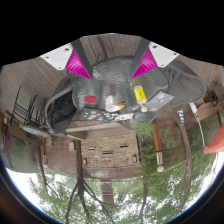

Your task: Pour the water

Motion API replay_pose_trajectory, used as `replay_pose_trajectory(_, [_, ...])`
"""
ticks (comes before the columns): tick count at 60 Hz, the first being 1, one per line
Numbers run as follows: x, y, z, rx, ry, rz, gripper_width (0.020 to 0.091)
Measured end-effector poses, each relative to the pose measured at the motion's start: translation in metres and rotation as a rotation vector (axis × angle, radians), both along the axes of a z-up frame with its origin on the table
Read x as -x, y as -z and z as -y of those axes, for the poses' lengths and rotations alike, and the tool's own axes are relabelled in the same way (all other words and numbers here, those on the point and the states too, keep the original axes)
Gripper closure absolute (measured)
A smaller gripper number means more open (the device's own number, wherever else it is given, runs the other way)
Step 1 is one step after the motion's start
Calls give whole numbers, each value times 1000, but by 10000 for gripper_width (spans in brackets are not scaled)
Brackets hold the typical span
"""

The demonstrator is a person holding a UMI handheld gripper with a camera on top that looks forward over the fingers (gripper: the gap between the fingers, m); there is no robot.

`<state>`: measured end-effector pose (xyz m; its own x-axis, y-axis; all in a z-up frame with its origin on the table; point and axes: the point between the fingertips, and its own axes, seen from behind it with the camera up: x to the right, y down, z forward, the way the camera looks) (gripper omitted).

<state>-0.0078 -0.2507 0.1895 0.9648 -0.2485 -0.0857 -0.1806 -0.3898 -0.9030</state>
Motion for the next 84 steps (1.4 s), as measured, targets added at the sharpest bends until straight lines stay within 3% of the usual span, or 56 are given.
replay_pose_trajectory(6, [-12, -3, 10, 25, 50, 22, 276])
replay_pose_trajectory(12, [23, -3, -7, 25, 121, 16, 273])
replay_pose_trajectory(21, [53, -5, -29, 7, 144, 58, 274])
replay_pose_trajectory(32, [106, 24, -93, -21, 69, 91, 274])
replay_pose_trajectory(40, [139, 61, -174, -57, -6, 74, 275])
replay_pose_trajectory(56, [111, 105, -338, -136, -32, 93, 292])
replay_pose_trajectory(65, [102, 93, -395, -252, -65, 145, 291])
replay_pose_trajectory(67, [104, 90, -404, -270, -71, 159, 317])
replay_pose_trajectory(68, [104, 91, -407, -273, -72, 166, 361])
replay_pose_trajectory(70, [102, 97, -412, -262, -71, 174, 523])
replay_pose_trajectory(71, [104, 102, -415, -250, -76, 170, 547])
replay_pose_trajectory(77, [102, 103, -422, -272, -76, 166, 552])
replay_pose_trajectory(84, [108, 106, -426, -277, -140, 179, 573])
